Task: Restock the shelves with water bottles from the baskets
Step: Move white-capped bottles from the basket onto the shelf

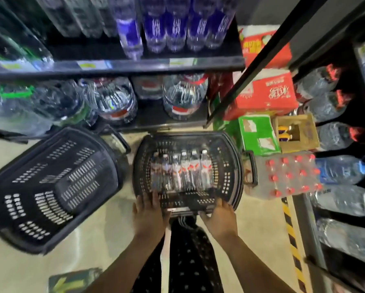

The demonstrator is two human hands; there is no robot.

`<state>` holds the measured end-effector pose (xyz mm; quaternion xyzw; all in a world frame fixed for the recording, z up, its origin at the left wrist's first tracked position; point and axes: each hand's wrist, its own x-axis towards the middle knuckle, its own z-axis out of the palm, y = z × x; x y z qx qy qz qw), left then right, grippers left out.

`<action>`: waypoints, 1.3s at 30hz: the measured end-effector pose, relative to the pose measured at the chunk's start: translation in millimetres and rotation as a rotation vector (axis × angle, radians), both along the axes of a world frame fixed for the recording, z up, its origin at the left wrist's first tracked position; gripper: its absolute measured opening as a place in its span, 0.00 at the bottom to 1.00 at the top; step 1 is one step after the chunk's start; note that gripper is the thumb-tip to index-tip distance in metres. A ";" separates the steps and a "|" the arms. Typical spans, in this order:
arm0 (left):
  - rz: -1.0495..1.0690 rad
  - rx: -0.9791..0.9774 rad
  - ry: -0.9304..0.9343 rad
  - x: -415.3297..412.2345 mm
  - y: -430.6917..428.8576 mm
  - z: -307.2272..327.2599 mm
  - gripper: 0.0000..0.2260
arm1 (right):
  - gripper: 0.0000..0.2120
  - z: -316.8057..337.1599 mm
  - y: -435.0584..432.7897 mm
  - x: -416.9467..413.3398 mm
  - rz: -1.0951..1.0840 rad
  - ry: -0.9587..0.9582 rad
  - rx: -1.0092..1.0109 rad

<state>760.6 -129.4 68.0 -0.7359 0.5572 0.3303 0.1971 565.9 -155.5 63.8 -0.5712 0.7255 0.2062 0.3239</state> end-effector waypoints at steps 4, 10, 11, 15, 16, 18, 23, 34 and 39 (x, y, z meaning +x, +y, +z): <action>0.034 0.085 0.020 -7.1 14.5 -43.0 0.40 | 0.34 -36.6 6.7 -13.5 -0.051 0.002 0.046; 0.099 0.062 -0.014 -25.9 2.5 -112.1 0.38 | 0.31 -96.5 -7.7 -46.0 -0.082 -0.016 0.085; 0.125 0.059 -0.021 -28.4 -2.3 -124.4 0.38 | 0.31 -109.6 -13.3 -52.3 -0.098 -0.031 0.096; 0.234 0.057 -0.063 -37.0 -17.3 -171.7 0.39 | 0.35 -164.1 -36.7 -72.4 -0.108 -0.066 0.123; 0.272 0.059 -0.063 -38.5 -20.9 -184.7 0.39 | 0.36 -177.2 -43.2 -75.8 -0.101 -0.061 0.135; 0.338 0.083 -0.059 -40.0 -29.8 -210.4 0.40 | 0.40 -204.1 -58.2 -81.8 -0.062 -0.053 0.163; 0.390 0.114 -0.079 -29.4 -56.1 -283.4 0.40 | 0.46 -278.1 -93.2 -87.9 -0.060 -0.120 0.166; 0.692 -0.054 0.110 0.1 -76.3 -439.5 0.47 | 0.40 -428.2 -122.5 -71.6 -0.312 -0.112 0.087; 0.664 -0.141 0.027 2.8 -79.8 -470.7 0.42 | 0.46 -462.8 -115.7 -76.0 -0.491 -0.185 0.009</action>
